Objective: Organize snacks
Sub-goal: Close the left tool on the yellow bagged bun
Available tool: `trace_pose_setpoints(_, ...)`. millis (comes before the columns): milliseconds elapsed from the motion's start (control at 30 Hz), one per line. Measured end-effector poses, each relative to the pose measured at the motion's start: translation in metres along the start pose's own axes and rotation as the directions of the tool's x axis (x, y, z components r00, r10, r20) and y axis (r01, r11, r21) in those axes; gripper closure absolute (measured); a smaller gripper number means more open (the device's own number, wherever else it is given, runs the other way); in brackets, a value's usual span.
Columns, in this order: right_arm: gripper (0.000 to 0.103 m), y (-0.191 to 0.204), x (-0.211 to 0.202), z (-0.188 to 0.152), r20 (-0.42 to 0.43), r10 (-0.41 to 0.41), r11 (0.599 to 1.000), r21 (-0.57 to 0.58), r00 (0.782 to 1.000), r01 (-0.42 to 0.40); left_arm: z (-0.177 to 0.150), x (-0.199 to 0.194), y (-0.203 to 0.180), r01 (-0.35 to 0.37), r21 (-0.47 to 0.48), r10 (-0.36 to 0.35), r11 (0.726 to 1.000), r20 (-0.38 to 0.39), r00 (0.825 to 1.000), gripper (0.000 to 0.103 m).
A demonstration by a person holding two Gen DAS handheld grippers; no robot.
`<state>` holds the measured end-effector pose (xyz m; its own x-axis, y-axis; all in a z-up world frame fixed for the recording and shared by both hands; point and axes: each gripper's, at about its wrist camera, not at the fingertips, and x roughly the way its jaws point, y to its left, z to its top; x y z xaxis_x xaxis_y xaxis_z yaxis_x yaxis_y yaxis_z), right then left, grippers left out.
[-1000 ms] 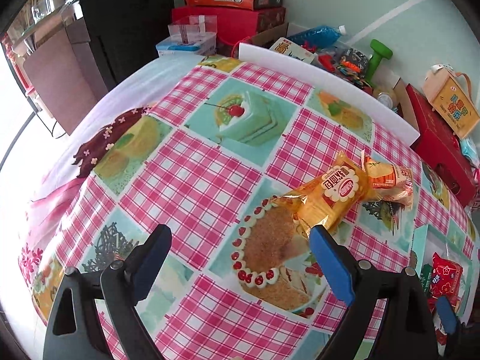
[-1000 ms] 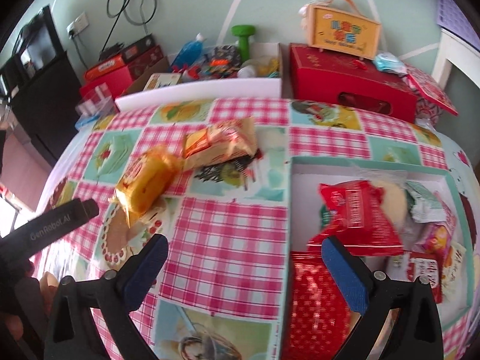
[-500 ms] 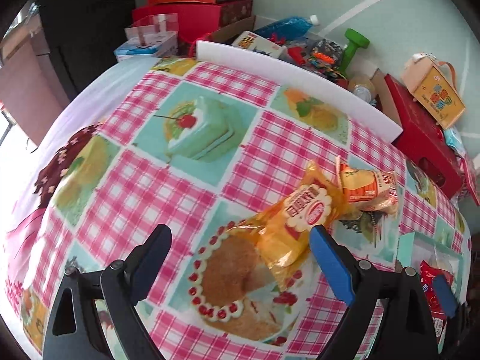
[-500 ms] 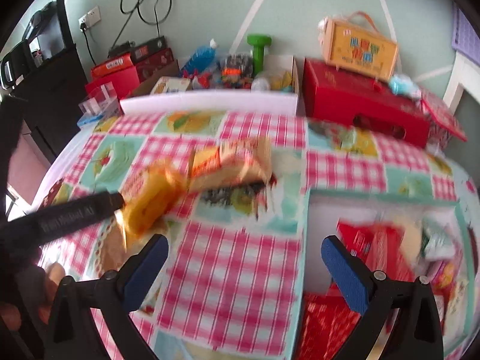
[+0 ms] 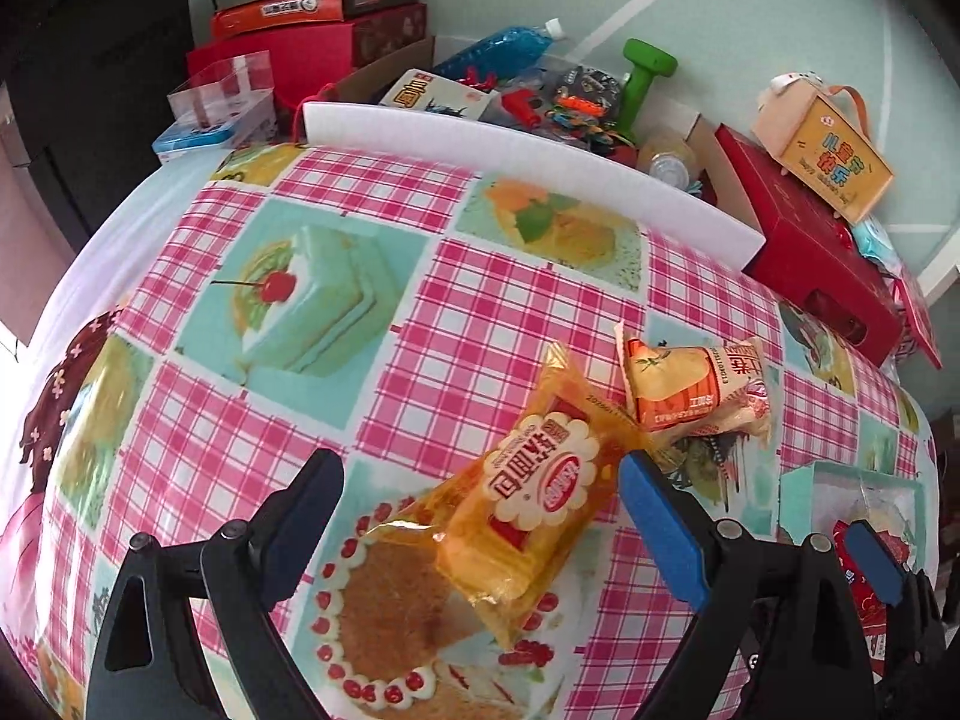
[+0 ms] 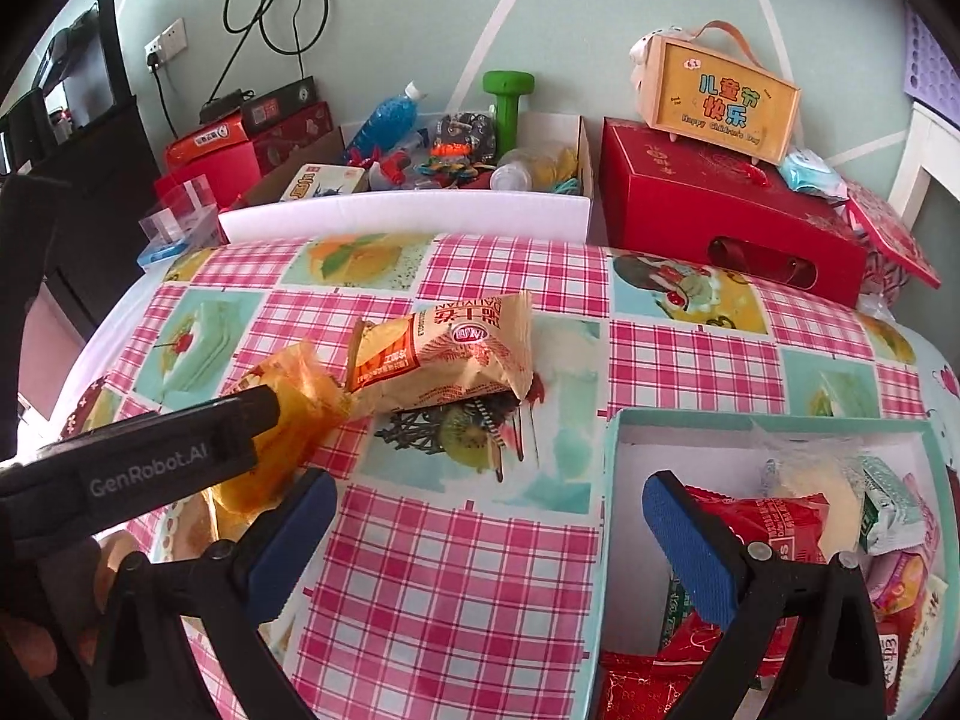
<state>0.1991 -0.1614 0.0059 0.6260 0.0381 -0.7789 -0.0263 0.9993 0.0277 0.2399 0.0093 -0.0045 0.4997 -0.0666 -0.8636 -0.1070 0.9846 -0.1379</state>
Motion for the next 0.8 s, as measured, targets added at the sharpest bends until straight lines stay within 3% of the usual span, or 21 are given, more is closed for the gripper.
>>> trace_pose_setpoints(200,0.0,-0.001,0.001,-0.001,-0.004,-0.005,1.0,0.002,1.0,0.005,0.0,0.0,-0.009,0.047,0.03,-0.047,0.998,-0.011,0.999,0.01)
trace_pose_setpoints(333,0.0,-0.001,0.001,-0.001,-0.006,-0.004,1.0,0.002,1.0,0.004,-0.001,-0.001,-0.013,0.025,0.055,-0.025,0.998,-0.002,1.0,0.01)
trace_pose_setpoints(500,0.0,-0.001,0.001,-0.001,-0.001,-0.006,1.0,0.0,1.0,0.006,-0.001,0.01,-0.001,-0.002,-0.005,0.002,1.0,-0.044,0.999,0.011)
trace_pose_setpoints(733,0.0,-0.002,0.003,-0.002,-0.007,-0.008,1.0,0.008,1.0,0.008,0.001,0.01,0.02,0.012,-0.081,-0.015,0.997,-0.036,0.999,0.031)
trace_pose_setpoints(800,0.0,-0.001,0.003,-0.002,-0.006,-0.006,1.0,0.009,1.0,0.006,0.0,0.009,0.025,0.019,-0.098,-0.023,0.995,-0.036,0.999,0.032)
